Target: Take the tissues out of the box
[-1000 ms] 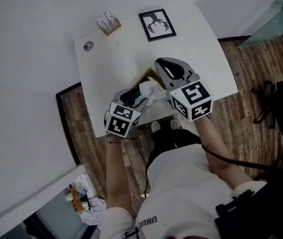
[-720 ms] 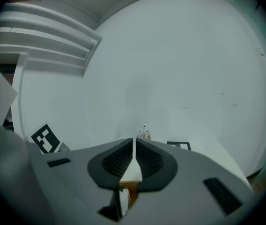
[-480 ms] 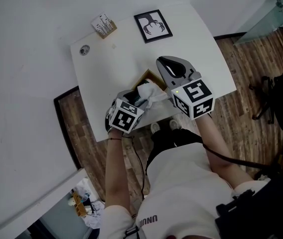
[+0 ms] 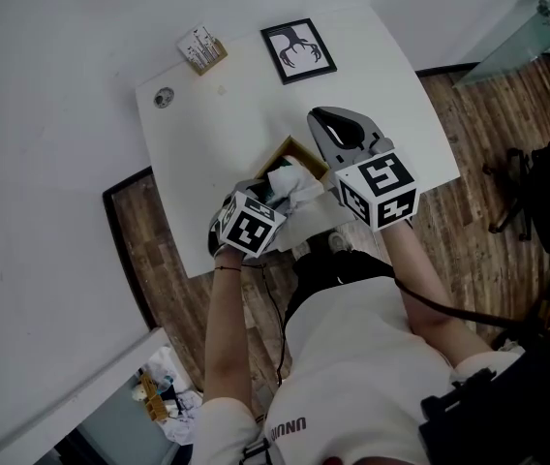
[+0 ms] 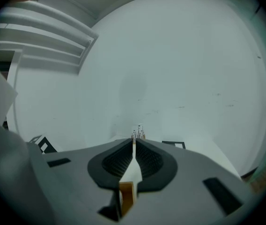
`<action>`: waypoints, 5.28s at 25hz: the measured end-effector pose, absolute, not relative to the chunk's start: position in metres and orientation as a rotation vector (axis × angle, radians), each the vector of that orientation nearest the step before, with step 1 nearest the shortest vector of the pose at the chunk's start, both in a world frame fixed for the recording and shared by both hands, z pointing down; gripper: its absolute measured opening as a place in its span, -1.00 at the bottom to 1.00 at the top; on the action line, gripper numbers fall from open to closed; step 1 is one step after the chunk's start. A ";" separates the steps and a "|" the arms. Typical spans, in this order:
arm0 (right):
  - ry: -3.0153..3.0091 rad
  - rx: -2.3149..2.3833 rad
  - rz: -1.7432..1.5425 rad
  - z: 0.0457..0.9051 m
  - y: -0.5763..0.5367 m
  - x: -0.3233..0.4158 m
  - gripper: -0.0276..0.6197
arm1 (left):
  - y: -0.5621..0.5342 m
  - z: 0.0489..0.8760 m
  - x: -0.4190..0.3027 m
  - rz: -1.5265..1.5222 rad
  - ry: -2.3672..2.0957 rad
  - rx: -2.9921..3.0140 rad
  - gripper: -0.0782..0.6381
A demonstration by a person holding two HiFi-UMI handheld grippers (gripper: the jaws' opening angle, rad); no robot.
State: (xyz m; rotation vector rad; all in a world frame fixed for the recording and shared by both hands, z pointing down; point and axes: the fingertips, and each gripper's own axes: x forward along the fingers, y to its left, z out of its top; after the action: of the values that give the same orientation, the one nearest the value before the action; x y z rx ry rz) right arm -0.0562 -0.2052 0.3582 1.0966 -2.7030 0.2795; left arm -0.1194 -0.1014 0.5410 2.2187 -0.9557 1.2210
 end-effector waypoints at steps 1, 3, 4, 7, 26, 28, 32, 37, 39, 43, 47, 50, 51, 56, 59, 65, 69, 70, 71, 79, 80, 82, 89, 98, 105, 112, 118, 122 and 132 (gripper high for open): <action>-2.704 1.097 0.281 0.358 -0.205 -0.056 -0.85 | -0.101 0.542 -0.119 1.222 -0.953 2.214 -0.15; -2.707 1.097 0.280 0.358 -0.205 -0.057 -0.85 | -0.101 0.543 -0.120 1.222 -0.948 2.204 -0.20; -2.707 1.096 0.279 0.358 -0.205 -0.057 -0.85 | -0.101 0.543 -0.120 1.227 -0.946 2.199 -0.23; -2.707 1.094 0.279 0.359 -0.205 -0.058 -0.85 | -0.102 0.545 -0.121 1.252 -0.958 2.188 -0.33; -2.714 1.102 0.271 0.356 -0.203 -0.058 -0.85 | -0.104 0.537 -0.126 1.271 -1.049 2.200 -0.54; -2.712 1.101 0.273 0.357 -0.203 -0.058 -0.85 | -0.104 0.535 -0.127 1.264 -1.057 2.202 -0.55; -2.706 1.111 0.276 0.359 -0.204 -0.055 -0.85 | -0.102 0.532 -0.128 1.260 -1.066 2.210 -0.55; -2.702 1.117 0.280 0.360 -0.204 -0.053 -0.85 | -0.099 0.528 -0.131 1.302 -1.068 2.217 -0.56; -2.702 1.115 0.281 0.360 -0.204 -0.053 -0.85 | -0.099 0.527 -0.131 1.295 -1.075 2.217 -0.56; -2.704 1.112 0.280 0.360 -0.204 -0.053 -0.85 | -0.099 0.524 -0.133 1.250 -1.097 2.207 -0.56; -2.701 1.102 0.277 0.361 -0.201 -0.054 -0.85 | -0.099 0.519 -0.133 1.223 -1.129 2.211 -0.56; -2.702 1.103 0.280 0.362 -0.202 -0.055 -0.85 | -0.102 0.514 -0.132 1.204 -1.145 2.232 -0.56; -2.702 1.100 0.284 0.362 -0.203 -0.055 -0.85 | -0.103 0.513 -0.132 1.202 -1.150 2.237 -0.56; -2.699 1.085 0.288 0.363 -0.201 -0.057 -0.85 | -0.101 0.507 -0.133 1.186 -1.157 2.243 -0.56; -2.706 1.093 0.291 0.362 -0.202 -0.056 -0.85 | -0.102 0.504 -0.133 1.191 -1.161 2.252 -0.56; -2.701 1.117 0.300 0.361 -0.204 -0.052 -0.85 | -0.103 0.496 -0.132 1.147 -1.181 2.272 -0.56; -2.678 1.125 0.307 0.365 -0.204 -0.050 -0.85 | -0.103 0.491 -0.131 1.136 -1.197 2.290 -0.56; -2.678 1.124 0.309 0.365 -0.204 -0.050 -0.85 | -0.103 0.489 -0.131 1.133 -1.201 2.295 -0.56; -2.679 1.124 0.310 0.365 -0.204 -0.050 -0.85 | -0.103 0.488 -0.131 1.129 -1.206 2.300 -0.56; -2.685 1.111 0.296 0.364 -0.202 -0.050 -0.85 | -0.104 0.479 -0.131 1.108 -1.250 2.337 -0.56; -2.687 1.111 0.293 0.364 -0.201 -0.051 -0.85 | -0.104 0.477 -0.131 1.106 -1.257 2.344 -0.56; -2.693 1.100 0.290 0.363 -0.201 -0.052 -0.85 | -0.104 0.473 -0.132 1.103 -1.272 2.357 -0.56; -2.698 1.088 0.259 0.361 -0.200 -0.052 -0.85 | -0.106 0.465 -0.133 1.071 -1.314 2.384 -0.56; -2.693 1.093 0.258 0.361 -0.199 -0.050 -0.85 | -0.107 0.454 -0.133 1.028 -1.363 2.415 -0.56; -2.693 1.089 0.265 0.362 -0.198 -0.051 -0.85 | -0.107 0.447 -0.134 0.985 -1.393 2.431 -0.56; -2.693 1.089 0.259 0.362 -0.198 -0.052 -0.85 | -0.107 0.440 -0.136 0.933 -1.432 2.451 -0.56; -2.694 1.086 0.250 0.360 -0.197 -0.053 -0.85 | -0.108 0.432 -0.138 0.893 -1.462 2.469 -0.56; -2.692 1.089 0.252 0.360 -0.197 -0.052 -0.85 | -0.108 0.428 -0.140 0.869 -1.481 2.473 -0.56; -2.693 1.085 0.249 0.360 -0.196 -0.053 -0.85 | -0.108 0.417 -0.146 0.786 -1.530 2.473 -0.56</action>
State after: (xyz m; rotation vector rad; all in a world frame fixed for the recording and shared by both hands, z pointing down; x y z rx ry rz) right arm -0.0526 -0.1958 0.3599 1.0854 -2.6926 0.2486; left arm -0.1465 -0.1081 0.4172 2.4735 -1.5300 0.7863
